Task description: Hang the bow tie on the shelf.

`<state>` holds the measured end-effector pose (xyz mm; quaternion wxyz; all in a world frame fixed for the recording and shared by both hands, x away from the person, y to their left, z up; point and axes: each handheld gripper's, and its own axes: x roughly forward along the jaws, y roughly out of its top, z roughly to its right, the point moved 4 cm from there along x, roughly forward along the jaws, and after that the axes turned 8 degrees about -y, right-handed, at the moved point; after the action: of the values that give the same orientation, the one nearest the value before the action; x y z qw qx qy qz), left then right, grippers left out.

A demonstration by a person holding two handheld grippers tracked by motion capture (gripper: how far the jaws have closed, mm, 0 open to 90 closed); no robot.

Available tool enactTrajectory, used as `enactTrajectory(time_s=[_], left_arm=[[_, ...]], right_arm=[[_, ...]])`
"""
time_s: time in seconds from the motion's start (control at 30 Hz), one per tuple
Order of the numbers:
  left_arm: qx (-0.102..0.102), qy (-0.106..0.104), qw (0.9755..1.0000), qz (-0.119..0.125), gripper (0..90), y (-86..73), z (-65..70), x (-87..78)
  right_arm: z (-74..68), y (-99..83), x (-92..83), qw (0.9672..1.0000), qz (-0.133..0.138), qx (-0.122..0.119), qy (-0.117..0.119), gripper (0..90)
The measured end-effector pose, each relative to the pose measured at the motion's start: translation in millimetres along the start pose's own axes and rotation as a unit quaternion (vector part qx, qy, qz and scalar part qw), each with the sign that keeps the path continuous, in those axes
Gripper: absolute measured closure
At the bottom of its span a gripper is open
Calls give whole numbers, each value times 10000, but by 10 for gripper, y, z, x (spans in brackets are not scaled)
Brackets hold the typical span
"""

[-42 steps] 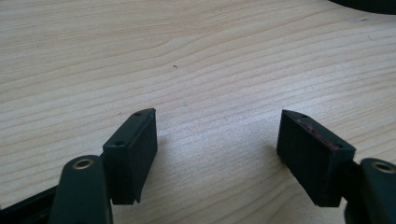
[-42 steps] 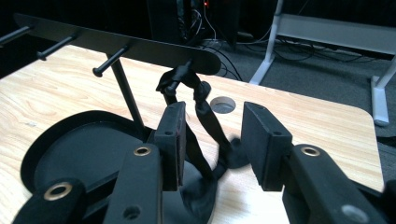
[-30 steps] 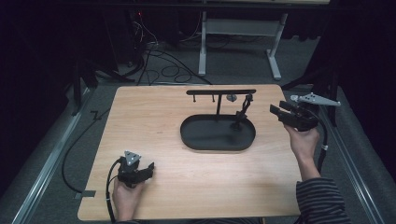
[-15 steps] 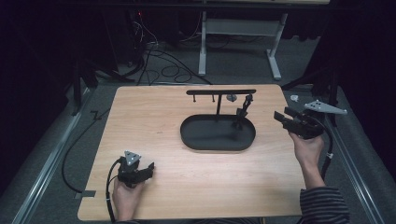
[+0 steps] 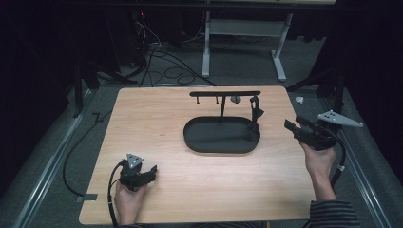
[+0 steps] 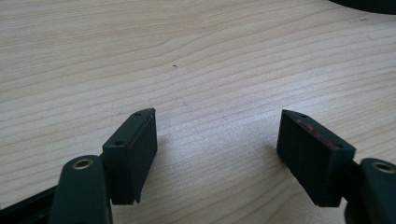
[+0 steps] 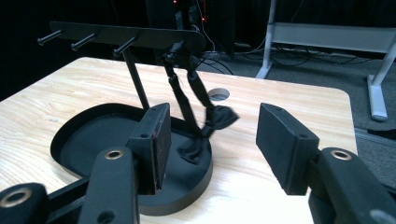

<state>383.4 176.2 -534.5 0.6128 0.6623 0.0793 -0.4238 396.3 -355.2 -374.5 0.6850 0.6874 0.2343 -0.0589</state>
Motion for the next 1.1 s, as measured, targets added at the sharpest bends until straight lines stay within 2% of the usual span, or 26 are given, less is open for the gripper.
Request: enactTrajectory(time_s=[0.33, 0.43, 0.87, 1.1], left_arm=[[0, 0, 10000, 0, 293, 0, 0, 0], [-1, 0, 10000, 1, 293, 0, 0, 0], [-1, -1, 10000, 0, 294, 0, -1, 0], [-1, 1, 10000, 1, 294, 0, 0, 0]], right_arm=[[18, -84, -133, 10000, 47, 54, -53, 481], [21, -116, -184, 9998, 153, 76, -84, 503], [15, -329, -231, 9999, -7, 135, -19, 501], [-18, -373, -254, 9999, 6, 158, 24, 501]])
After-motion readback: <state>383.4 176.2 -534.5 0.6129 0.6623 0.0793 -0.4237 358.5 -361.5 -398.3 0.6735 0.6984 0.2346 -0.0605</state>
